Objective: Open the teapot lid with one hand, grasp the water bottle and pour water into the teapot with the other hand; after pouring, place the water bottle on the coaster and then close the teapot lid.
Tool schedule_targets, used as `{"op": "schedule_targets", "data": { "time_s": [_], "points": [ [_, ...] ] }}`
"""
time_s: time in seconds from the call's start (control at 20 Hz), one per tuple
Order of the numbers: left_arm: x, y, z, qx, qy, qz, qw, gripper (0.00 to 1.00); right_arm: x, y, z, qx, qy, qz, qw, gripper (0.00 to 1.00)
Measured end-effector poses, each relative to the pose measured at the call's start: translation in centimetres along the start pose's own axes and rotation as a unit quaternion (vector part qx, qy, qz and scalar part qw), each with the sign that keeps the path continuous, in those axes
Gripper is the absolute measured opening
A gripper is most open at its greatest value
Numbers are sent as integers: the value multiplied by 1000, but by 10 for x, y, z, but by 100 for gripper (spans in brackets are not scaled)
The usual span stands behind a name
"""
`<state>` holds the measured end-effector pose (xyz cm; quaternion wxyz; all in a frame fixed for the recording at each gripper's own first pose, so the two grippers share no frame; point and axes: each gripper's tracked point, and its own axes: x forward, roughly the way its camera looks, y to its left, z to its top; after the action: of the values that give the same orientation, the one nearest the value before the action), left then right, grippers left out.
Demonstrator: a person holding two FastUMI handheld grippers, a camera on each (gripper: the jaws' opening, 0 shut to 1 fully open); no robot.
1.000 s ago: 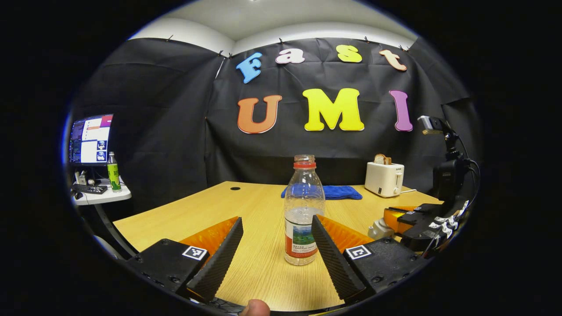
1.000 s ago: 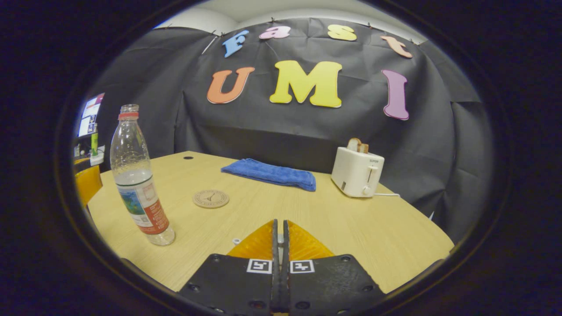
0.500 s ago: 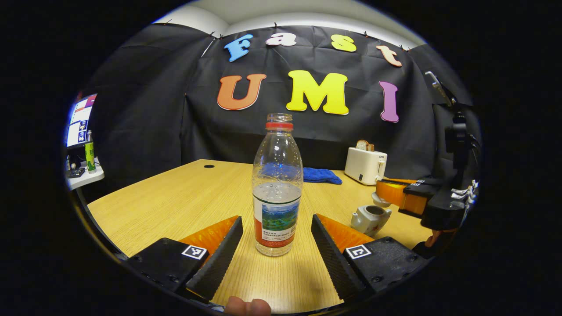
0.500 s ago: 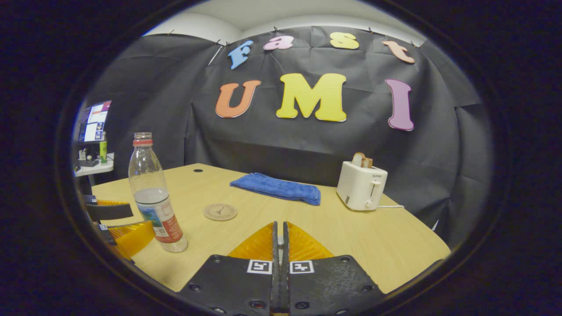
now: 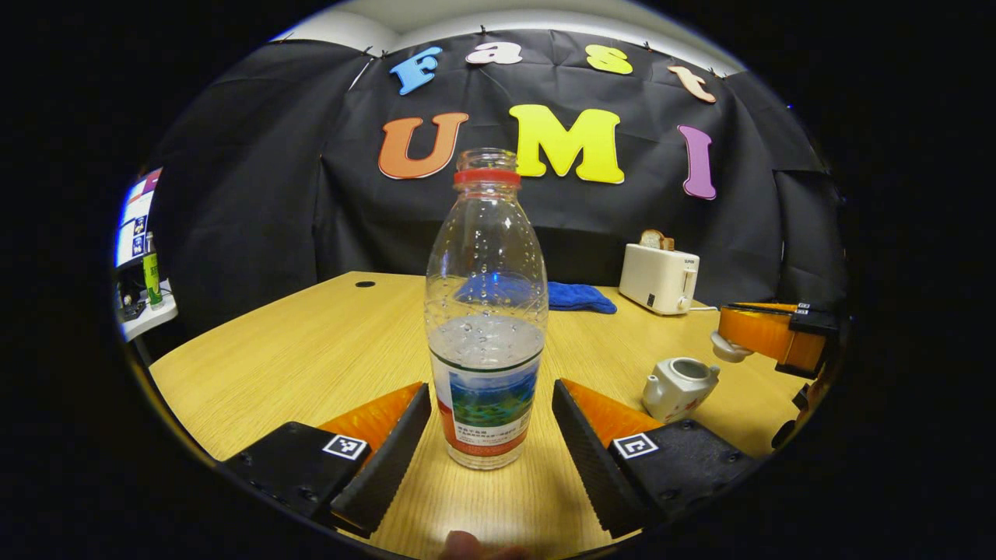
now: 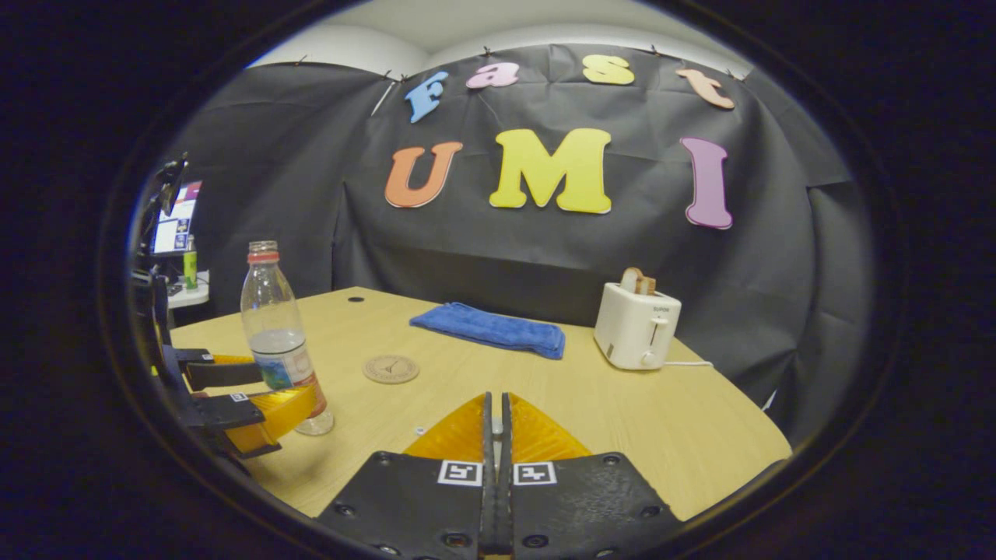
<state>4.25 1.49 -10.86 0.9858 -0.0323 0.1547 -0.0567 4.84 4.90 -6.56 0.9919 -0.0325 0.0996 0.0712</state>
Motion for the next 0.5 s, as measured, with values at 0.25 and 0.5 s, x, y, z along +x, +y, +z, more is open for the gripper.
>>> {"op": "schedule_targets", "data": {
  "time_s": [0.25,0.5],
  "points": [
    [2,7,7,17,5,11,1000,91,-2,-17,-7,13,10,-1,1000,0],
    [-3,19,16,88,29,47,995,78,-6,-32,-6,14,7,0,1000,0]
  ]
}}
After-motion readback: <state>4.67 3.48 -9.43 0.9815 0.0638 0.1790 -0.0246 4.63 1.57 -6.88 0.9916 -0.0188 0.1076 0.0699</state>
